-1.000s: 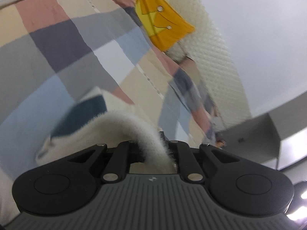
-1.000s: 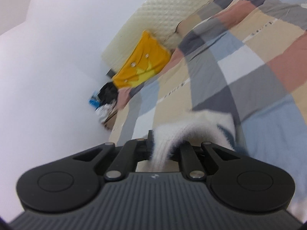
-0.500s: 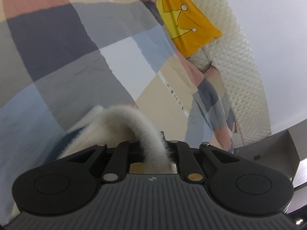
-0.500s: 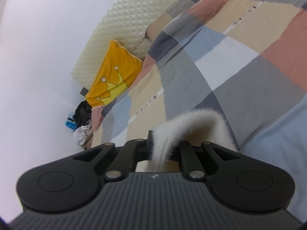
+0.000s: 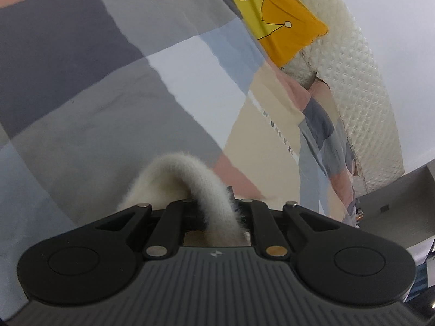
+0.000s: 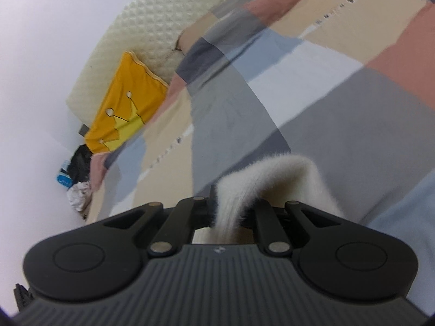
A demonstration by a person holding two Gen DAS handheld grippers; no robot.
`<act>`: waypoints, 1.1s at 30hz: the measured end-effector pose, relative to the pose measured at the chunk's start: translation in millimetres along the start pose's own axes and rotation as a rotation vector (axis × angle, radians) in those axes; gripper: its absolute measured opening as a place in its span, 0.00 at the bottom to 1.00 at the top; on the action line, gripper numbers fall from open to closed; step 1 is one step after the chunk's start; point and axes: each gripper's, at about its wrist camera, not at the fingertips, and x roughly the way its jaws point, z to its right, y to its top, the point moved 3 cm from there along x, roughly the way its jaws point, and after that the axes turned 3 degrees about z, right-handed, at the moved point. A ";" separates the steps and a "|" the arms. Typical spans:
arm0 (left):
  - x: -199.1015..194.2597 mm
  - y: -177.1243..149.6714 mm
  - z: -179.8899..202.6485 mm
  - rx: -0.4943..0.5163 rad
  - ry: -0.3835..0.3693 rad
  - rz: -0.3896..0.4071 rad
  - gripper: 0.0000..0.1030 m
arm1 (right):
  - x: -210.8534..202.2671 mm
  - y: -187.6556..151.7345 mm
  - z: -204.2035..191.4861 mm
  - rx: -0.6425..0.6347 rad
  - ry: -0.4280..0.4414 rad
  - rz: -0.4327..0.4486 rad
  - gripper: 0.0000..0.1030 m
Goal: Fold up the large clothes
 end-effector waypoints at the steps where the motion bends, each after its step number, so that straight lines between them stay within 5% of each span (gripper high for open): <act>1: 1.2 -0.3 -2.3 -0.014 -0.003 -0.004 0.11 | 1.6 -0.9 0.6 -0.009 -0.007 -0.003 0.09; 10: -13.4 -11.2 14.3 0.091 0.018 0.023 0.13 | -4.1 -2.2 2.9 0.029 -0.001 -0.018 0.11; 13: -19.1 -16.6 21.9 0.126 0.017 0.026 0.32 | -7.0 -1.2 -2.0 0.015 -0.004 -0.024 0.12; 15: -23.5 -19.7 26.9 0.141 -0.014 0.020 0.54 | -8.6 -0.7 -5.1 0.003 -0.001 -0.030 0.15; 20: -41.0 -21.1 45.0 0.223 -0.044 0.049 0.56 | -18.1 4.2 -16.8 -0.009 0.090 -0.017 0.72; 33: -97.3 -61.1 81.7 0.308 -0.164 0.102 0.56 | -43.8 -22.5 -75.9 -0.153 0.297 -0.062 0.73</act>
